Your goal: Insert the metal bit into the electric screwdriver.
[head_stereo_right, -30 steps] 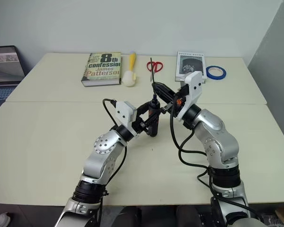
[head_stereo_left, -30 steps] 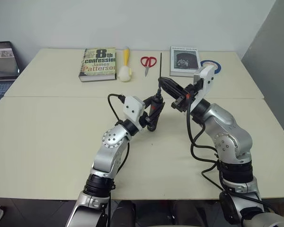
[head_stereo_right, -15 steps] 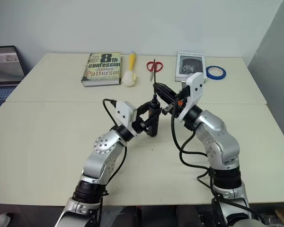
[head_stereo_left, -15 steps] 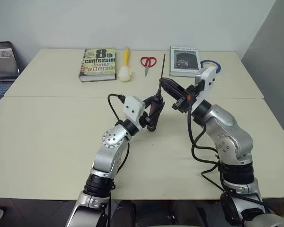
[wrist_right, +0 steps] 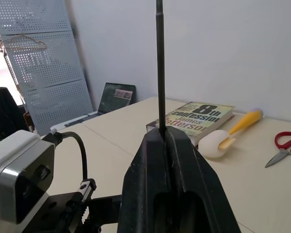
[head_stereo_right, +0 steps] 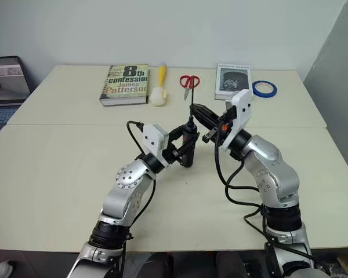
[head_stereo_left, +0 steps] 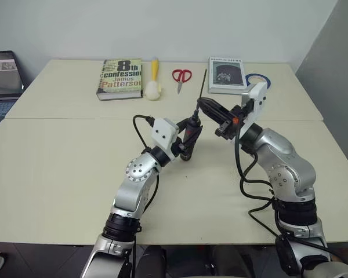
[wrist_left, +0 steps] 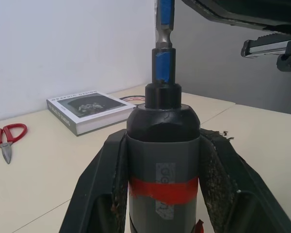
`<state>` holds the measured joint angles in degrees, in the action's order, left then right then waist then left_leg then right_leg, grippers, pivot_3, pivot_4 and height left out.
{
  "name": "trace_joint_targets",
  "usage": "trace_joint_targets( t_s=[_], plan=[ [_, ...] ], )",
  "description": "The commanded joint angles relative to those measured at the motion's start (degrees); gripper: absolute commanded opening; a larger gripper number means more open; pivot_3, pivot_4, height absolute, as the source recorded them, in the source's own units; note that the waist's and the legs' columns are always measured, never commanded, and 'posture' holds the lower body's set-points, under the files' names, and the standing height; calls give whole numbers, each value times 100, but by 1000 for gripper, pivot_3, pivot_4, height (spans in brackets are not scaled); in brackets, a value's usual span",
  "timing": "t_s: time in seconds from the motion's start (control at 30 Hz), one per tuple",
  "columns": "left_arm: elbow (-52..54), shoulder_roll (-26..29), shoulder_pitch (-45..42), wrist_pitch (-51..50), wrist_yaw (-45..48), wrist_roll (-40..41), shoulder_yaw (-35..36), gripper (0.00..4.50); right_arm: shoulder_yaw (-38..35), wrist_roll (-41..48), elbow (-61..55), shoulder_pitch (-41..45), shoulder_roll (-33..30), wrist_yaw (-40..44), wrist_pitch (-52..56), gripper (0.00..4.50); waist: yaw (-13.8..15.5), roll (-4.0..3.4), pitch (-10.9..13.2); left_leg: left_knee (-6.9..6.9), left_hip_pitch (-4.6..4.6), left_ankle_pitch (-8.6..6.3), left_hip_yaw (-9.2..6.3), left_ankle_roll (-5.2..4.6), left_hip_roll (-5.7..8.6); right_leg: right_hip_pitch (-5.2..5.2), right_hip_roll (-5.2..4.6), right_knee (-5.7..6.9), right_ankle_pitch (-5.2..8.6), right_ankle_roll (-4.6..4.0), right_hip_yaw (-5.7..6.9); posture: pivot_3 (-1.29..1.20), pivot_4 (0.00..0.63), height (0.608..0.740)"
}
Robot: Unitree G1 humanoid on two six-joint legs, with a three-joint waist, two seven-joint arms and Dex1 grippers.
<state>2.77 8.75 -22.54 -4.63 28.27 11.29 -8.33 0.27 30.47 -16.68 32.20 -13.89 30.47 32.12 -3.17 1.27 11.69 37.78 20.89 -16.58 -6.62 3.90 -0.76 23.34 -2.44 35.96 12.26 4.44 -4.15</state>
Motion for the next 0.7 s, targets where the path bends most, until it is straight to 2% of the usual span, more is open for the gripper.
trace_joint_targets(
  t_s=[0.03,0.7],
  plan=[
    [114,35,-22,19,-104,-42,134,1637,89,185,-35,67,-204,367,166,0,0,0,0,0,0,0,0,0,0,0,0,0,0,0,0,0,150,740],
    [132,49,-5,50,-90,-51,125,1637,66,426,313,564,-906,1226,460,0,2,0,0,0,2,0,0,0,0,0,0,-3,0,1,0,0,150,740]
  ],
)
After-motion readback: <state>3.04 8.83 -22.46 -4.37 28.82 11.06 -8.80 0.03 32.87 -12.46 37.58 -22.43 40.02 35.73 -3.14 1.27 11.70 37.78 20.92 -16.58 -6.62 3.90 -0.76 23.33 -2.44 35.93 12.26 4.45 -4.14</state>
